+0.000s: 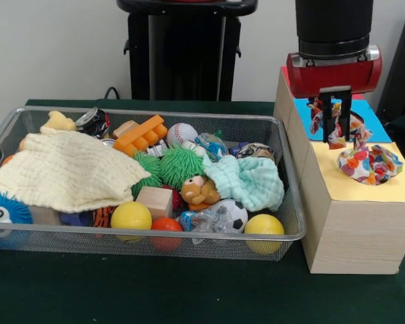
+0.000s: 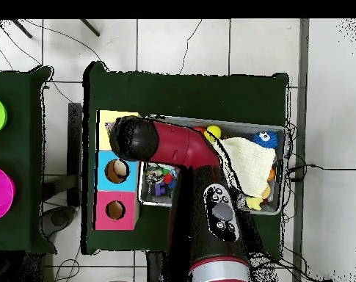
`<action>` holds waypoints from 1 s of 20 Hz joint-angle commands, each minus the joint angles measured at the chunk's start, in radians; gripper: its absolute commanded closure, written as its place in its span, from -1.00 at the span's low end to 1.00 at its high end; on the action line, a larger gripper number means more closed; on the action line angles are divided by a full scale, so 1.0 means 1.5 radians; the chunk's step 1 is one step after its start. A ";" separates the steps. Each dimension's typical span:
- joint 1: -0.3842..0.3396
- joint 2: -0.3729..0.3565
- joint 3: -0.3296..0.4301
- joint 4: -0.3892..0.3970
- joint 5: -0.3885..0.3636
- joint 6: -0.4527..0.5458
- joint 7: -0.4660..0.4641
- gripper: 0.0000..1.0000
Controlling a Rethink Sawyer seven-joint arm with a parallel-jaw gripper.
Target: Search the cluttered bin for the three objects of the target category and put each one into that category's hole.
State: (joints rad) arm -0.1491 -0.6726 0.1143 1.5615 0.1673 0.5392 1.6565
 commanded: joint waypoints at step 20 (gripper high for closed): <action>0.017 0.044 0.054 0.038 0.105 -0.165 0.162 1.00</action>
State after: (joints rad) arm -0.1315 -0.7066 0.1208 1.5895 0.2813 0.4209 1.6565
